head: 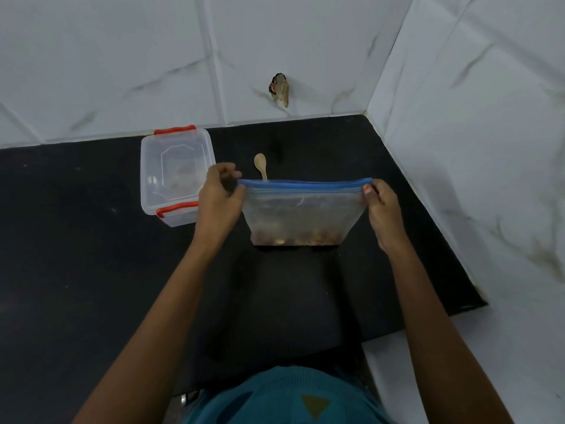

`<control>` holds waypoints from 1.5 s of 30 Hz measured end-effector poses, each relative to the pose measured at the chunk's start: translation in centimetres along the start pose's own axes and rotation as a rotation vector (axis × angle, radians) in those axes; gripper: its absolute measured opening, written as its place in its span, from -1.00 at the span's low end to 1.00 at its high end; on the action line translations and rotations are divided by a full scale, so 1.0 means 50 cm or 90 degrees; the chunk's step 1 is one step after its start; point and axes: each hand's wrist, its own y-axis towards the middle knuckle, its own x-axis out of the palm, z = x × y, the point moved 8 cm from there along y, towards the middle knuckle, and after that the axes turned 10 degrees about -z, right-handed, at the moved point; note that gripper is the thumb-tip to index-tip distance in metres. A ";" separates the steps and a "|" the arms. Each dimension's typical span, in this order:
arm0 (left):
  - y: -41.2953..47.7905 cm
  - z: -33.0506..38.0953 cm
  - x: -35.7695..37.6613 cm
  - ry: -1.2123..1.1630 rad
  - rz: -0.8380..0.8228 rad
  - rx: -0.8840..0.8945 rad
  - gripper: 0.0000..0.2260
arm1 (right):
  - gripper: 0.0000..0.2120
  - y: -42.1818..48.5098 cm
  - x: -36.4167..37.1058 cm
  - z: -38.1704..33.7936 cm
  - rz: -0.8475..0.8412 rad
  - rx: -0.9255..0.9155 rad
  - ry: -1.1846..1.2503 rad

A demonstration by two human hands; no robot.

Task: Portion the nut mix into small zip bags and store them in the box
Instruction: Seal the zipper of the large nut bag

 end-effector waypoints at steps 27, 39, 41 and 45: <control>0.048 0.167 0.273 0.417 -0.263 0.167 -0.81 | -0.83 -0.018 -0.014 -0.012 -0.023 -0.031 -0.033; 0.036 0.163 0.265 0.412 -0.288 0.165 -0.79 | -0.79 -0.027 -0.007 -0.020 -0.069 -0.030 -0.028; 0.033 0.159 0.253 0.405 -0.301 0.165 -0.77 | -0.80 -0.025 -0.010 -0.016 -0.043 -0.019 -0.031; 0.036 0.150 0.213 0.416 -0.285 0.151 -0.78 | -0.79 -0.027 -0.013 -0.012 -0.016 -0.011 -0.032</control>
